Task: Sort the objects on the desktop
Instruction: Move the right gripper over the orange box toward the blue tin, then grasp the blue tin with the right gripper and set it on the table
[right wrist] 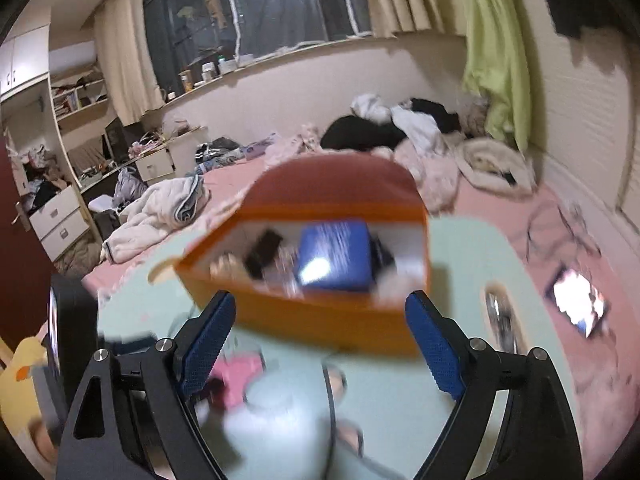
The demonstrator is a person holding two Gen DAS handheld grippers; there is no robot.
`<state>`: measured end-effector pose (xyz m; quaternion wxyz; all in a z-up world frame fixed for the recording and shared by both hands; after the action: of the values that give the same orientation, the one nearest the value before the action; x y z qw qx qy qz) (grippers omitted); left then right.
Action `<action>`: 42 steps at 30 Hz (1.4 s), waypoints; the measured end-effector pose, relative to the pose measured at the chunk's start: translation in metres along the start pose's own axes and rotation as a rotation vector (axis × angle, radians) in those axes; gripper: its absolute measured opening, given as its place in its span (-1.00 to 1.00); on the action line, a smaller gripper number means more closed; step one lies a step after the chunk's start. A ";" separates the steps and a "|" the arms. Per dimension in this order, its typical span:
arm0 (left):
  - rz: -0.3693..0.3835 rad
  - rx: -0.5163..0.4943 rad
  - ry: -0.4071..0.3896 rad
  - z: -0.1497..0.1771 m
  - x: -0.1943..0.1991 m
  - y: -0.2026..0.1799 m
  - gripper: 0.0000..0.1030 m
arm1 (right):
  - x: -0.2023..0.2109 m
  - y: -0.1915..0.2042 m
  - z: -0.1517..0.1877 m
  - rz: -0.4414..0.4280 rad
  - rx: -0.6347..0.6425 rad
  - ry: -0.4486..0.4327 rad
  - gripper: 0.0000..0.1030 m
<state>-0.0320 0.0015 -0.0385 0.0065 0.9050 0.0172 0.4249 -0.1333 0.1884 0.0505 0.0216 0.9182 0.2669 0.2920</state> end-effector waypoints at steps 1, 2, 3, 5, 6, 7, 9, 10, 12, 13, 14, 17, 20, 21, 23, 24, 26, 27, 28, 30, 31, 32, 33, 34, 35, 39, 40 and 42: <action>0.000 0.000 0.000 0.000 0.000 0.000 0.99 | -0.014 0.001 -0.015 0.004 0.008 0.017 0.58; 0.000 0.000 0.000 0.000 0.000 -0.001 0.99 | -0.027 0.004 -0.026 0.025 0.016 0.045 0.53; 0.000 0.000 0.000 0.000 0.000 0.000 0.99 | -0.044 0.004 -0.034 0.059 0.025 0.078 0.52; 0.000 0.000 -0.001 0.000 0.000 -0.001 0.99 | -0.074 0.003 -0.038 0.103 0.033 0.137 0.52; 0.000 0.000 0.000 0.000 0.000 0.000 0.99 | -0.084 0.002 -0.035 0.120 0.034 0.165 0.51; 0.001 0.000 0.000 0.000 0.000 0.000 0.99 | -0.092 0.001 -0.032 0.128 0.034 0.190 0.45; 0.001 0.001 0.000 0.000 0.000 0.000 0.99 | -0.109 0.000 -0.022 0.169 0.049 0.274 0.29; 0.001 0.001 0.000 0.000 0.000 -0.001 0.99 | -0.113 -0.002 -0.015 0.189 0.058 0.302 0.29; 0.001 0.002 -0.001 0.000 0.001 -0.001 0.99 | -0.114 -0.004 -0.015 0.204 0.075 0.301 0.29; 0.001 0.002 0.000 -0.001 0.001 -0.001 0.99 | -0.109 -0.004 -0.016 0.194 0.070 0.288 0.28; 0.001 0.002 0.000 -0.001 0.001 -0.001 0.99 | -0.103 -0.003 -0.018 0.171 0.062 0.265 0.28; 0.001 0.004 0.000 0.000 0.001 -0.001 0.99 | -0.077 0.002 -0.029 0.113 0.056 0.146 0.28; 0.001 0.004 0.000 -0.001 0.001 -0.002 0.99 | -0.033 0.015 -0.038 0.029 0.038 0.040 0.28; 0.001 0.004 0.000 -0.001 0.001 -0.002 0.99 | -0.015 0.020 -0.038 -0.005 0.039 0.015 0.28; 0.001 0.005 0.000 0.000 0.001 -0.001 0.99 | 0.008 0.033 -0.032 -0.050 0.064 0.003 0.28; 0.001 0.005 0.000 0.000 0.001 0.000 0.99 | 0.017 0.037 -0.023 -0.069 0.084 0.019 0.28; 0.001 0.005 0.000 0.000 0.001 -0.001 0.99 | 0.019 0.039 -0.001 -0.068 0.102 0.080 0.28; 0.001 0.005 0.000 0.000 0.001 -0.001 0.99 | 0.013 0.036 0.008 -0.056 0.105 0.112 0.28; 0.001 0.005 0.000 0.000 0.001 0.000 0.99 | 0.005 0.032 0.017 -0.044 0.107 0.146 0.28; 0.002 0.005 -0.001 0.000 0.001 0.000 0.99 | -0.019 0.021 0.041 -0.019 0.084 0.250 0.29; 0.002 0.005 -0.001 0.000 0.001 0.000 0.99 | -0.032 0.015 0.050 -0.011 0.065 0.300 0.29; 0.002 0.007 -0.001 0.000 0.001 0.000 0.99 | -0.041 0.010 0.053 -0.005 0.056 0.319 0.29; 0.002 0.007 -0.001 0.000 0.001 0.000 0.99 | -0.050 0.007 0.055 0.012 0.054 0.332 0.29; 0.002 0.007 -0.001 0.000 0.001 0.000 0.99 | -0.052 0.007 0.057 0.020 0.051 0.331 0.29; 0.002 0.006 -0.001 0.000 0.001 -0.001 0.99 | -0.052 0.005 0.054 0.017 0.033 0.317 0.29; 0.002 0.007 -0.001 0.000 0.001 0.000 0.99 | -0.025 -0.007 0.048 0.033 -0.006 0.198 0.52; 0.002 0.007 -0.001 0.000 0.001 0.000 0.99 | -0.019 -0.010 0.052 0.038 -0.002 0.181 0.54; 0.002 0.009 -0.001 0.000 0.001 0.000 0.99 | -0.008 -0.011 0.064 0.024 0.018 0.184 0.54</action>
<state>-0.0312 0.0011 -0.0381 0.0022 0.9052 0.0181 0.4246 -0.1087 0.2013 -0.0090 -0.0145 0.8908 0.2594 0.3728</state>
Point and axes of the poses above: each gripper's, at about its wrist camera, not at the fingertips, and x roughly against the way its jaws point, y to its left, z to its underside, the point moved 5 cm from there along -x, roughly the way its jaws point, and after that the axes turned 2 degrees about -z, right-handed, at the moved point
